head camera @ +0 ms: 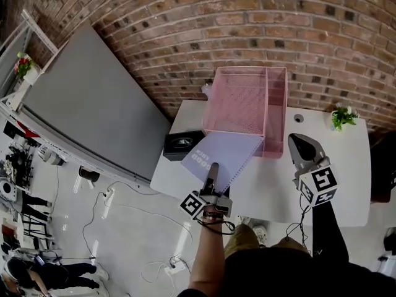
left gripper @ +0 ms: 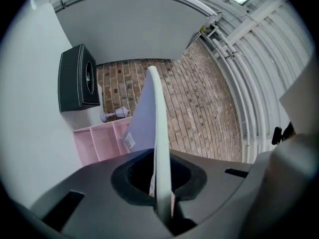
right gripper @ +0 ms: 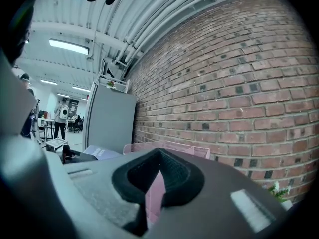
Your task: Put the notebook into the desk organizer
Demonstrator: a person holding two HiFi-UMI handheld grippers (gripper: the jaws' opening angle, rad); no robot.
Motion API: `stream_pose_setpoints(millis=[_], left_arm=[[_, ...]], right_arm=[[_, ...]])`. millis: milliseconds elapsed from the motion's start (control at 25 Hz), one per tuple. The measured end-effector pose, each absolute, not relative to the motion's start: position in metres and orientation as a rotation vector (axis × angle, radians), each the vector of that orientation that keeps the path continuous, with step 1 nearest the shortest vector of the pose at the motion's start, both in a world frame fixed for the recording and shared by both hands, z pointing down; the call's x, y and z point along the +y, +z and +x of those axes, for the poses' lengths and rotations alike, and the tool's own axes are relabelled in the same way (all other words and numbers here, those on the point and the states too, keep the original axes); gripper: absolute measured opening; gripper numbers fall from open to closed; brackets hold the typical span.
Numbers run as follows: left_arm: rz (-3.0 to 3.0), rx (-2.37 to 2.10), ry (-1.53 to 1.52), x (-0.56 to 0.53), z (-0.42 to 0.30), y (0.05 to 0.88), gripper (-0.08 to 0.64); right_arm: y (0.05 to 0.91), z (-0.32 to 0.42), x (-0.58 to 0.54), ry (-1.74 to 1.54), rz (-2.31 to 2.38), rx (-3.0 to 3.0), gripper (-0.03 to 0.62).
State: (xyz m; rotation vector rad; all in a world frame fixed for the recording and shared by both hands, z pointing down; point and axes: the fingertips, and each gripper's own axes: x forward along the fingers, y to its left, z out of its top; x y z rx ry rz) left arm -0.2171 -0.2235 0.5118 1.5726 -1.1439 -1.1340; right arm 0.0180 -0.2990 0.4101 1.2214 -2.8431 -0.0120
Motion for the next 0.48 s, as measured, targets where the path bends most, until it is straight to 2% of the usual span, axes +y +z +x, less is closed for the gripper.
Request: stream_pose_setpoints(millis=[480], left_arm=[[1.347,-1.312,-1.028,-0.236,-0.231,0.571,0.037]], right_arm=[[0.421,-0.006,-0.309,0.000,1.196,-2.816,0.000]])
